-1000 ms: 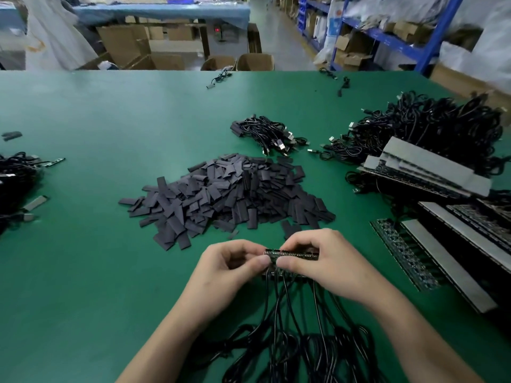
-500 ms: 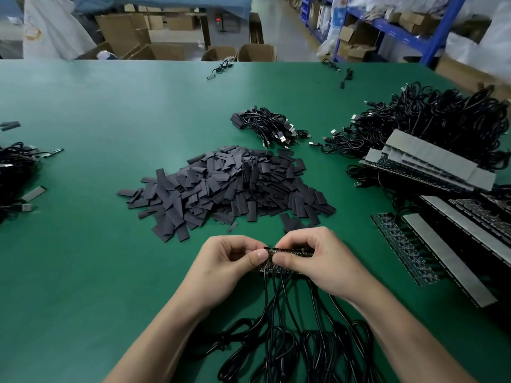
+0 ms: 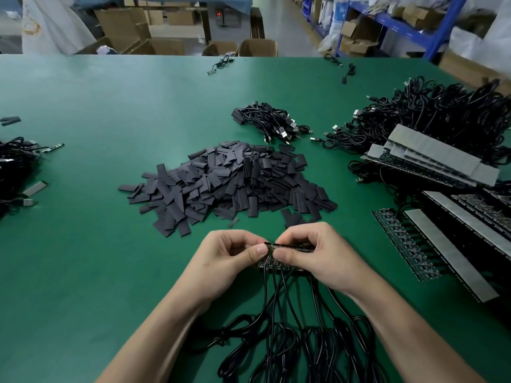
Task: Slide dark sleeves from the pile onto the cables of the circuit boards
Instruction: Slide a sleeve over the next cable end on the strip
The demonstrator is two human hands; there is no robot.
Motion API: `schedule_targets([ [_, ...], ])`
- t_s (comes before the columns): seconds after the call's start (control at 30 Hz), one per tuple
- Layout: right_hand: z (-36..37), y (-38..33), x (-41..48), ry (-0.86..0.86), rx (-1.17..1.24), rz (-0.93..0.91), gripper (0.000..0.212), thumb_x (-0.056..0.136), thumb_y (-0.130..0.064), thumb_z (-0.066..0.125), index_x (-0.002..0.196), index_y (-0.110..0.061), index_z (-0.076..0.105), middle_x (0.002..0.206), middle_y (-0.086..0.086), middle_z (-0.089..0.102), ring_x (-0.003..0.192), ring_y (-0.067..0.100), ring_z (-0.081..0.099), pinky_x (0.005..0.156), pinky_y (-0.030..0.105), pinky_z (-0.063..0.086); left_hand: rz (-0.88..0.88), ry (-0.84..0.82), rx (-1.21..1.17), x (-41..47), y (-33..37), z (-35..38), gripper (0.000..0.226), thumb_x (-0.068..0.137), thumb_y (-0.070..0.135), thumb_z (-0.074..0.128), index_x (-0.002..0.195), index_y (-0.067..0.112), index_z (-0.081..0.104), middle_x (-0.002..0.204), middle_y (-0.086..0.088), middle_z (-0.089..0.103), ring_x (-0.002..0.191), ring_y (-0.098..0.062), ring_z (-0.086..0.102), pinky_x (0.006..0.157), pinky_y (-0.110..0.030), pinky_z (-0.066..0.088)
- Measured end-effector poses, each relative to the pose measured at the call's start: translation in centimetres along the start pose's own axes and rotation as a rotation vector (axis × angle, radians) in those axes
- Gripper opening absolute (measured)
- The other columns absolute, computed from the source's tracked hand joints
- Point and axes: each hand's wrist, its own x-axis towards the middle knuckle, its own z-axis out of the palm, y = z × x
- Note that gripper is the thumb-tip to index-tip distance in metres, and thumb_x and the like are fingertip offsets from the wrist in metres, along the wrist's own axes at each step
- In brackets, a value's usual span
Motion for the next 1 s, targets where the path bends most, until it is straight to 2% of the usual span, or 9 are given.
schedule_targets([
  [0.17, -0.1, 0.0, 0.0, -0.009, 0.018, -0.005, 0.002, 0.091, -0.021, 0.080, 0.089, -0.021, 0.081, 0.085, 0.004, 0.077, 0.083, 0.025, 0.071, 0.087, 0.046, 0.055, -0.011, 0.003, -0.010, -0.1, 0.0, 0.0, 0.019, 0.082, 0.031, 0.075, 0.088, 0.013, 0.080, 0.074, 0.000, 0.070, 0.064, -0.007, 0.058, 0.060, -0.015, 0.044],
  [0.27, 0.0, -0.3, 0.0, -0.031, 0.105, -0.011, 0.002, 0.090, -0.015, 0.080, 0.088, -0.016, 0.081, 0.086, 0.010, 0.077, 0.078, 0.016, 0.067, 0.081, 0.036, 0.054, -0.007, -0.009, -0.053, -0.2, 0.1, 0.1, 0.020, 0.084, 0.028, 0.072, 0.092, 0.011, 0.081, 0.077, 0.000, 0.073, 0.066, -0.006, 0.061, 0.063, -0.013, 0.046],
  [0.4, -0.2, -0.6, 0.0, -0.012, 0.112, 0.028, 0.003, 0.089, -0.022, 0.080, 0.087, -0.022, 0.081, 0.085, 0.007, 0.077, 0.078, 0.014, 0.065, 0.077, 0.035, 0.052, -0.006, 0.022, -0.069, -0.1, 0.1, 0.0, 0.021, 0.082, 0.032, 0.076, 0.095, 0.017, 0.083, 0.087, -0.008, 0.079, 0.075, -0.011, 0.069, 0.070, -0.019, 0.054],
  [0.5, -0.6, -0.4, -0.3, 0.028, -0.078, 0.043, 0.002, 0.089, -0.033, 0.081, 0.088, -0.031, 0.080, 0.087, -0.005, 0.077, 0.084, 0.011, 0.070, 0.080, 0.036, 0.052, -0.004, 0.032, -0.089, 0.0, 0.2, -0.4, 0.023, 0.078, 0.034, 0.078, 0.094, 0.018, 0.082, 0.088, -0.010, 0.079, 0.076, -0.013, 0.070, 0.073, -0.022, 0.055],
  [0.6, -0.4, -0.4, -0.8, 0.127, -0.319, -0.007, 0.016, 0.083, -0.041, 0.083, 0.098, -0.042, 0.079, 0.096, -0.018, 0.070, 0.098, -0.002, 0.064, 0.087, 0.023, 0.046, 0.043, 0.034, -0.098, -0.2, 0.5, -0.6, 0.018, 0.079, 0.034, 0.082, 0.090, 0.020, 0.083, 0.084, -0.003, 0.078, 0.076, -0.008, 0.069, 0.072, -0.018, 0.053],
  [0.7, 0.2, -1.2, -1.1, 0.153, -0.374, -0.188, 0.026, 0.087, -0.049, 0.076, 0.109, -0.035, 0.078, 0.108, -0.024, 0.069, 0.117, 0.001, 0.057, 0.102, 0.029, 0.044, 0.111, 0.085, -0.088, -0.3, 0.9, -0.8, 0.014, 0.078, 0.033, 0.082, 0.087, 0.023, 0.083, 0.076, 0.002, 0.073, 0.070, -0.005, 0.062, 0.067, -0.016, 0.049],
  [0.77, 1.0, -1.6, -1.3, 0.158, -0.333, -0.275, 0.027, 0.089, -0.053, 0.070, 0.104, -0.031, 0.078, 0.104, -0.024, 0.070, 0.117, 0.006, 0.058, 0.102, 0.032, 0.045, 0.156, 0.120, -0.075, -0.3, 1.2, -0.7, 0.012, 0.078, 0.031, 0.081, 0.087, 0.023, 0.083, 0.075, 0.000, 0.072, 0.068, -0.005, 0.059, 0.066, -0.016, 0.048],
  [0.9, 2.1, -2.3, -1.5, 0.160, -0.104, -0.220, 0.012, 0.091, -0.045, 0.066, 0.087, -0.037, 0.074, 0.097, -0.015, 0.072, 0.101, 0.011, 0.068, 0.089, 0.023, 0.049, 0.236, 0.076, -0.073, -0.4, 2.2, -0.3, 0.010, 0.082, 0.021, 0.077, 0.087, 0.026, 0.083, 0.079, 0.000, 0.076, 0.070, -0.005, 0.066, 0.068, -0.016, 0.052],
  [1.0, 1.5, -3.0, -1.9, 0.034, 0.195, -0.230, 0.018, 0.100, -0.025, 0.061, 0.088, -0.025, 0.074, 0.093, 0.001, 0.079, 0.089, 0.017, 0.074, 0.086, 0.026, 0.055, 0.275, 0.057, 0.034, 0.1, 3.0, -0.9, 0.020, 0.090, 0.038, 0.068, 0.102, 0.027, 0.079, 0.082, 0.003, 0.074, 0.073, -0.009, 0.066, 0.068, -0.020, 0.051],
])
